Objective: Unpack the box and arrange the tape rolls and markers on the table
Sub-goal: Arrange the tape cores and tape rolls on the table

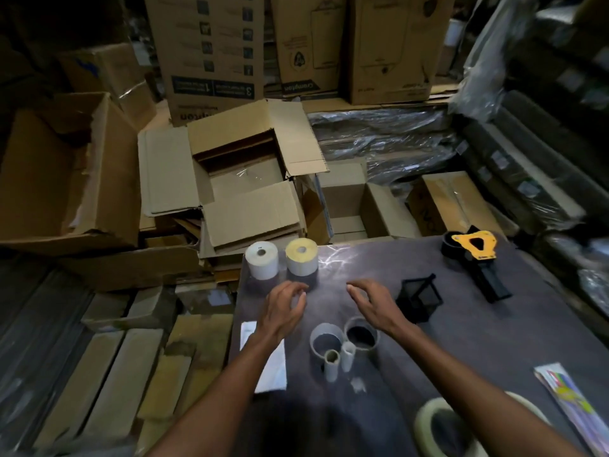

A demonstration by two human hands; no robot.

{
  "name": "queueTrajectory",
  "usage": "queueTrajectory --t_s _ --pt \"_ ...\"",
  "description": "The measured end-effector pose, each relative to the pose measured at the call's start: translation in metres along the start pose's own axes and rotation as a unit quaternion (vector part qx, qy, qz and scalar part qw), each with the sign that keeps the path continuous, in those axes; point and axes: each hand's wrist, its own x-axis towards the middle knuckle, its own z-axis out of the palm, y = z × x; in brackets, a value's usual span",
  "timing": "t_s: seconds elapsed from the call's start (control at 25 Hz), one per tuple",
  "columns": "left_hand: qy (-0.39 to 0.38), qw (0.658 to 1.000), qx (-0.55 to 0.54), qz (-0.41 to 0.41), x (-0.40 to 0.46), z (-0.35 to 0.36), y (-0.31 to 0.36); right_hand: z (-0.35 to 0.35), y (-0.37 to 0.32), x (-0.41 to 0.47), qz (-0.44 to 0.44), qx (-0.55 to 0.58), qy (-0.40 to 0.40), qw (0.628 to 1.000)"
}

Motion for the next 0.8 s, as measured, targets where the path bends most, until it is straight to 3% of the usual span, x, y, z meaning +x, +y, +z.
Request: queueTrajectory --t_s 0.12,0.4,0.6,0.8 --pt "-0.006 1.0 0.001 0.0 -0.026 0.016 0.042 -0.021 0.016 -0.042 -0.033 0.001 -0.001 0.999" --pt "-0.013 0.998 -0.013 0.06 -0.103 0.086 0.148 -0.073 0.079 -0.159 -0.01 0.004 0.025 1.0" --pt "-0.086 0.995 -0.011 0.056 -0.152 0.13 0.182 -0.098 0.133 -0.221 0.03 -0.018 0.024 0.999" --pt "-0.169 0.985 -0.023 -0.001 -0.182 0.168 0.188 -0.114 0.183 -0.268 0.063 -0.098 0.029 0.993"
